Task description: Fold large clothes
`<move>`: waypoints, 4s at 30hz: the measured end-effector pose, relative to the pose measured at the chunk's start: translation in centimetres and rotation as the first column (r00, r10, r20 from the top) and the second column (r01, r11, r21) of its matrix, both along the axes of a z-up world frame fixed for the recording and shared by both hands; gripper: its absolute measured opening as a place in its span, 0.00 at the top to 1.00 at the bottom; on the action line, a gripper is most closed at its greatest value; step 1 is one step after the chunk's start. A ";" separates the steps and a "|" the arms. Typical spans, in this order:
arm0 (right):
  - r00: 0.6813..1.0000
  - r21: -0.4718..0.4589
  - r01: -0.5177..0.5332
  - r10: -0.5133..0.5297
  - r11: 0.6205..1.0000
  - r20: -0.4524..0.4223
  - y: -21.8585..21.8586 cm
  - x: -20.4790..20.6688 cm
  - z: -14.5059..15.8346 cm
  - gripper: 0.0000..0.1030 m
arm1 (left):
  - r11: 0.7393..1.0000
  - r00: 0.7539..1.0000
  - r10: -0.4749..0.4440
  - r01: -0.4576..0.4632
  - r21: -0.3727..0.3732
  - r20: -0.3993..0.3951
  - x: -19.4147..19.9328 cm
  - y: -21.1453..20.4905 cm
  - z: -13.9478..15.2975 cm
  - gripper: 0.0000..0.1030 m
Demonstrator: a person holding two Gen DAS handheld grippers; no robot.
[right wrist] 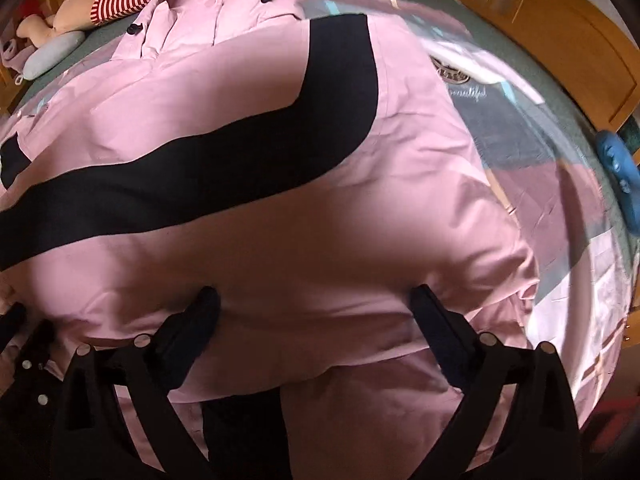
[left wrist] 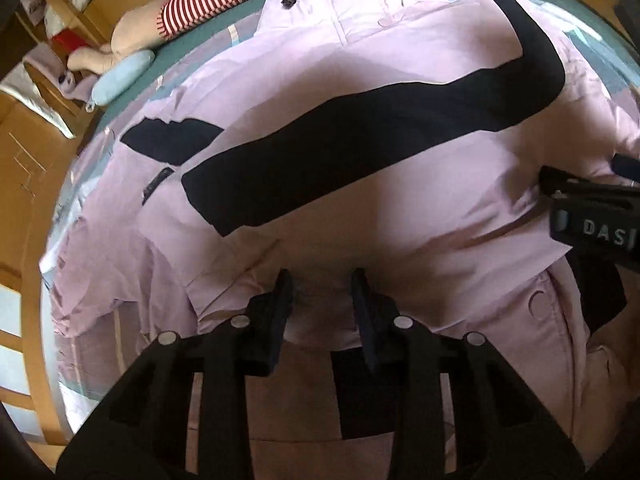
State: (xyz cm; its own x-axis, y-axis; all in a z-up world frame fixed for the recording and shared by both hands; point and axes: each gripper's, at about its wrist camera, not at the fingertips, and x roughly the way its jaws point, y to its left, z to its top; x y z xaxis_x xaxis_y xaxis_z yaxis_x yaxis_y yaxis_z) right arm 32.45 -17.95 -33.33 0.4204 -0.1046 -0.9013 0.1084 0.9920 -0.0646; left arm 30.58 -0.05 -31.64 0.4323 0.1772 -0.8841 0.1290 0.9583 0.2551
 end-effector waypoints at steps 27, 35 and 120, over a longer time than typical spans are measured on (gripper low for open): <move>0.976 0.027 -0.202 0.199 0.979 0.086 -0.2 -1.3 -0.4 0.01 | 0.421 0.531 0.840 -0.764 -0.490 -0.107 -3.8 45.4 -0.5 0.02; 0.977 0.015 -0.195 0.193 0.981 0.092 -0.1 -1.4 -0.5 0.01 | 0.445 0.542 0.838 -0.751 -0.487 -0.070 -2.8 45.5 -2.0 0.42; 0.904 0.111 0.184 -0.213 0.977 0.370 -9.1 -3.3 7.6 1.00 | 0.961 0.959 0.232 -0.200 -0.192 0.165 -2.2 9.6 3.7 0.05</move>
